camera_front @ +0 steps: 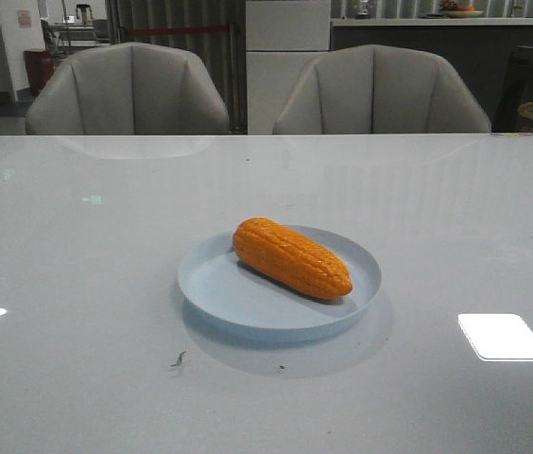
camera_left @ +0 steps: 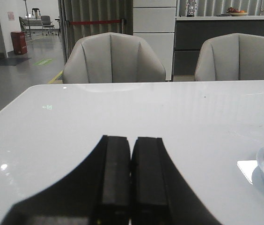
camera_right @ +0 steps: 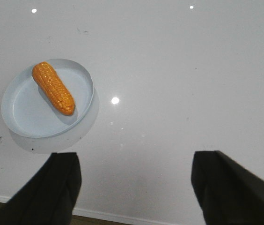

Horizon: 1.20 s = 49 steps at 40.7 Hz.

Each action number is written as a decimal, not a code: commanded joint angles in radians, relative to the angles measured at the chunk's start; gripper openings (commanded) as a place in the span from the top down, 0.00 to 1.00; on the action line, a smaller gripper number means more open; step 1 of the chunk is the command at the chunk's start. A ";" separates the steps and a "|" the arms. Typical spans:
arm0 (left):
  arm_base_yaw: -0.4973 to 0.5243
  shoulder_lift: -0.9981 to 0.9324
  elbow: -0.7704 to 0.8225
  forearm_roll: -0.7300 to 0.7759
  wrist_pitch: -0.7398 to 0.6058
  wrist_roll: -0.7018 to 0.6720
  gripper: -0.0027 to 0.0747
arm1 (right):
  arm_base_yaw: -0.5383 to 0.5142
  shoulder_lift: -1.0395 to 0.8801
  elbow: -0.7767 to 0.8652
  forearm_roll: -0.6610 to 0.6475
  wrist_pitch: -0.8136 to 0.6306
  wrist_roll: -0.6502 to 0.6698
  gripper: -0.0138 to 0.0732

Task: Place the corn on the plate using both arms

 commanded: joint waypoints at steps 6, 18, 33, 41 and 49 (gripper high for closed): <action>0.002 -0.019 0.037 -0.015 -0.074 -0.002 0.84 | -0.006 0.002 -0.024 0.015 -0.069 -0.002 0.16; 0.002 -0.019 0.037 -0.015 -0.074 -0.002 0.84 | -0.006 0.002 -0.024 0.015 -0.069 -0.002 0.16; 0.002 -0.019 0.037 -0.015 -0.074 -0.002 0.84 | -0.006 -0.149 0.030 0.001 -0.133 -0.002 0.37; 0.002 -0.019 0.037 -0.015 -0.074 -0.002 0.84 | -0.006 -0.342 0.175 0.001 -0.305 -0.002 0.71; 0.002 -0.019 0.037 -0.015 -0.074 -0.002 0.84 | -0.006 -0.527 0.383 0.001 -0.529 -0.002 0.78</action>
